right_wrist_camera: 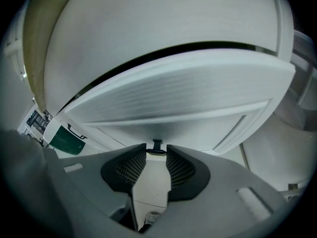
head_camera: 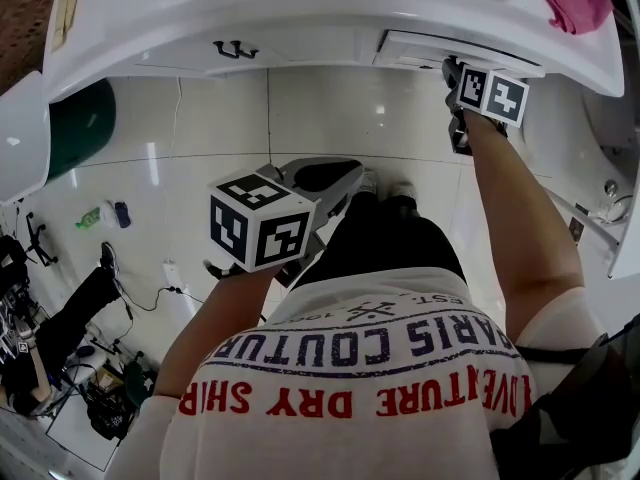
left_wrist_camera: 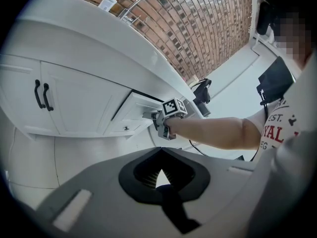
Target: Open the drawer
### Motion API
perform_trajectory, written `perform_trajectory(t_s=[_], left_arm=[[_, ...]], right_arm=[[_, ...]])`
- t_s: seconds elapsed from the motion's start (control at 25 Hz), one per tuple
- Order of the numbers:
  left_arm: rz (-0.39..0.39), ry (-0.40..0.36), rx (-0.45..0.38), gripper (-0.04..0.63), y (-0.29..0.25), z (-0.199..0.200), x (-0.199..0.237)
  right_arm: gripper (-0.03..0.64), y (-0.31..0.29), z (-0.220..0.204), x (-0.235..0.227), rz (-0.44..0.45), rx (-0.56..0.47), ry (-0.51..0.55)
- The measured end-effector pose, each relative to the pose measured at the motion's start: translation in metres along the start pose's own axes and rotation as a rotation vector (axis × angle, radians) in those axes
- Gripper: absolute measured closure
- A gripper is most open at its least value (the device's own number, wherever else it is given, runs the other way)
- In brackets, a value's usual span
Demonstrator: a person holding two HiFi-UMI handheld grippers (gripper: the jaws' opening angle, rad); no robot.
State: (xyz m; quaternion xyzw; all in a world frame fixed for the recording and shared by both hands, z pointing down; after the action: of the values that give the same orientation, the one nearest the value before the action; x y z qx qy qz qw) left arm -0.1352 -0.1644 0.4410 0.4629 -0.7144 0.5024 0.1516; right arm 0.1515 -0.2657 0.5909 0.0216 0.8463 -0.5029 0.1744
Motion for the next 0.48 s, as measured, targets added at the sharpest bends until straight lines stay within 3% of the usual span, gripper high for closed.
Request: perform_trajectory(t_s=[0.48], left_arm=[[-0.032, -0.035, 0.035, 0.601, -0.013, -0.006, -0.016]], right_arm=[[0.483, 0.022, -0.056, -0.001, 0.008, 0.025, 0.006]])
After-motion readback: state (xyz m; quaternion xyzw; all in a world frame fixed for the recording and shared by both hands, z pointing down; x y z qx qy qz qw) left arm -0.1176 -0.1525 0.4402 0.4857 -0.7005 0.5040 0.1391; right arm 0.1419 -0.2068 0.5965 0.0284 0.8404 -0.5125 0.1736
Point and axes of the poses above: the fingertips, and each gripper's own axes: y backward along the fingers, x to its left, z out of its top, the point moved 9 cm from there along y, backward along the fingers, and after that the axes turned 3 degrees about -y, right-handed, at the moved point
